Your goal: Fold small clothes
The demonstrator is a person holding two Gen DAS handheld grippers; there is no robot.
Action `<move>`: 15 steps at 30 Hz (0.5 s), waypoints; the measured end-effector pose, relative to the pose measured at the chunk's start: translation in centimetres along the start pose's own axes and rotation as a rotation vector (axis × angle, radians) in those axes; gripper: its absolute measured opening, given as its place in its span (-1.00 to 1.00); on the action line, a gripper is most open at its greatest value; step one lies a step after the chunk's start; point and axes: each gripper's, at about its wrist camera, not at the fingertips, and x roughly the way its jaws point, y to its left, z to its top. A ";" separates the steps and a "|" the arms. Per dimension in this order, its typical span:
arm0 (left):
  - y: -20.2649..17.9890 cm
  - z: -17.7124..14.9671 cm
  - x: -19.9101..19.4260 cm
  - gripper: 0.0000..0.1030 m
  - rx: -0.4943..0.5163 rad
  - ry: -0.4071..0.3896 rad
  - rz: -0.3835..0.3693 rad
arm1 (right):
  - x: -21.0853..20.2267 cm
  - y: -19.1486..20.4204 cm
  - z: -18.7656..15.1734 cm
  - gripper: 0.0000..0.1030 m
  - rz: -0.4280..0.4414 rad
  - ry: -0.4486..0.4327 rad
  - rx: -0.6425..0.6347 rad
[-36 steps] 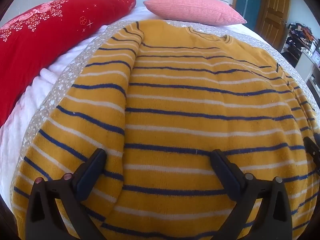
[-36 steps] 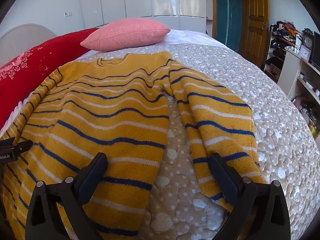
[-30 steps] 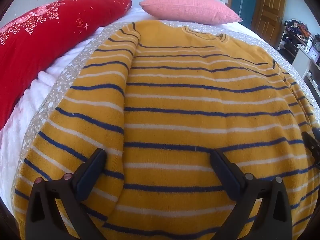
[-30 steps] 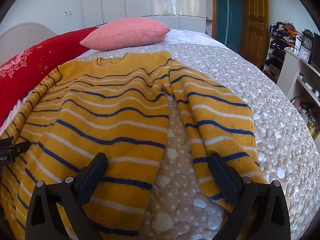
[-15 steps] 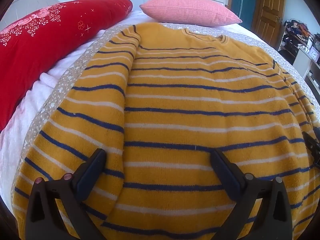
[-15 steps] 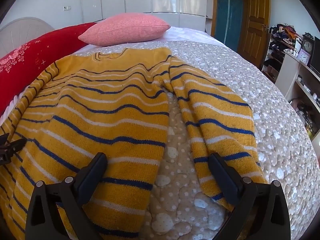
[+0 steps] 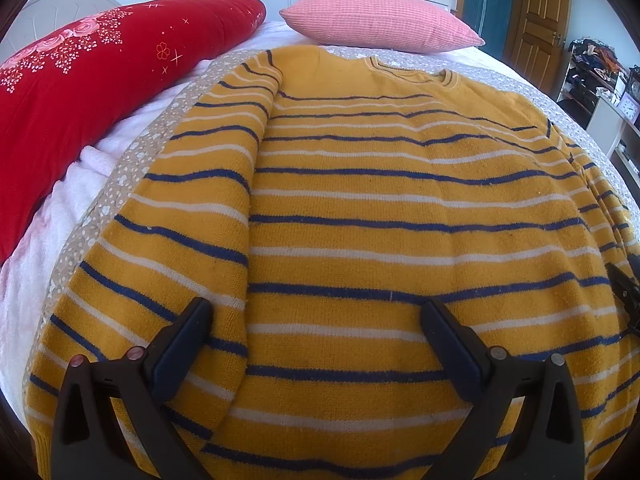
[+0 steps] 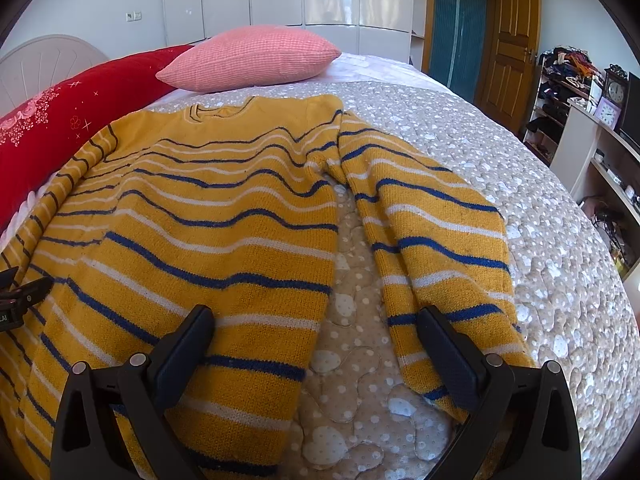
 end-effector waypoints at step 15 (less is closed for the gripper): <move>-0.5 0.0 0.0 1.00 0.008 -0.005 0.032 | 0.6 -0.6 0.4 1.00 0.038 0.058 0.023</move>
